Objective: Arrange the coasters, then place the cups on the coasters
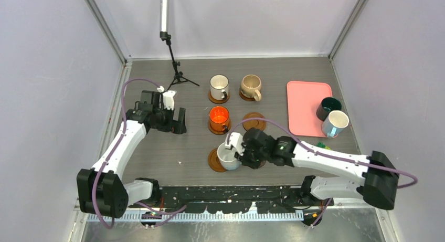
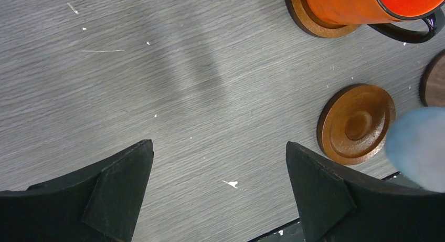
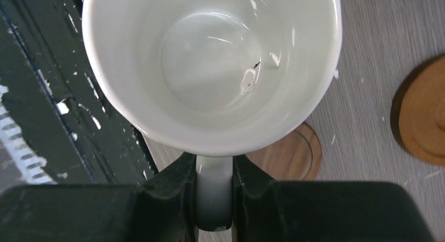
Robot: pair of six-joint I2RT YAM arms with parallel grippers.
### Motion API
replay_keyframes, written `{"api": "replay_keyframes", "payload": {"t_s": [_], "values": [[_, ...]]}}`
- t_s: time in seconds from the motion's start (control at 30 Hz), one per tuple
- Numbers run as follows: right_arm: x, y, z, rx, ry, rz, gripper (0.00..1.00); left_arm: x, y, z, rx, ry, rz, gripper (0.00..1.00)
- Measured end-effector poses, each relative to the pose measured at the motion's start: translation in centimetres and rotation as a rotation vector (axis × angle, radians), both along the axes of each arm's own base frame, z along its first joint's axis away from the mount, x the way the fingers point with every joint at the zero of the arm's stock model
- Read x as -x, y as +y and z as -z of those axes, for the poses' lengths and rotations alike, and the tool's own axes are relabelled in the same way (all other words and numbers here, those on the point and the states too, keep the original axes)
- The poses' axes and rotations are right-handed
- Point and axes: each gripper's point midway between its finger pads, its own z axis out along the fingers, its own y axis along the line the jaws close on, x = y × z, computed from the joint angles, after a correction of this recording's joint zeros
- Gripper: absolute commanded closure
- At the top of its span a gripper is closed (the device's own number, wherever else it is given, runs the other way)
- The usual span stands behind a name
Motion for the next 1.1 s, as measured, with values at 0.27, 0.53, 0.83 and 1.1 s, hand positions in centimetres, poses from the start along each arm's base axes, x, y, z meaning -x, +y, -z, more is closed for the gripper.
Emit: {"api": "replay_keyframes", "payload": {"t_s": [0.27,0.53,0.83,1.1], "values": [[-0.4,3.5,1.4,-0.013,-0.097,-0.037,1.0,0.0,0.0,-0.3,0.005,-0.016,-0.002,0.0],[-2.3,5.0,2.3,-0.035,-0.16,0.006,1.0,0.1,0.0,0.2,0.007,-0.013,-0.005,0.0],[-1.9,4.9,3.3,-0.033,-0.144,0.002,1.0,0.0,-0.1,0.1,0.008,-0.021,-0.005,0.0],[-1.6,4.7,4.0,-0.037,-0.134,-0.004,0.74,0.0,0.0,0.2,0.008,-0.018,-0.005,0.0]]}}
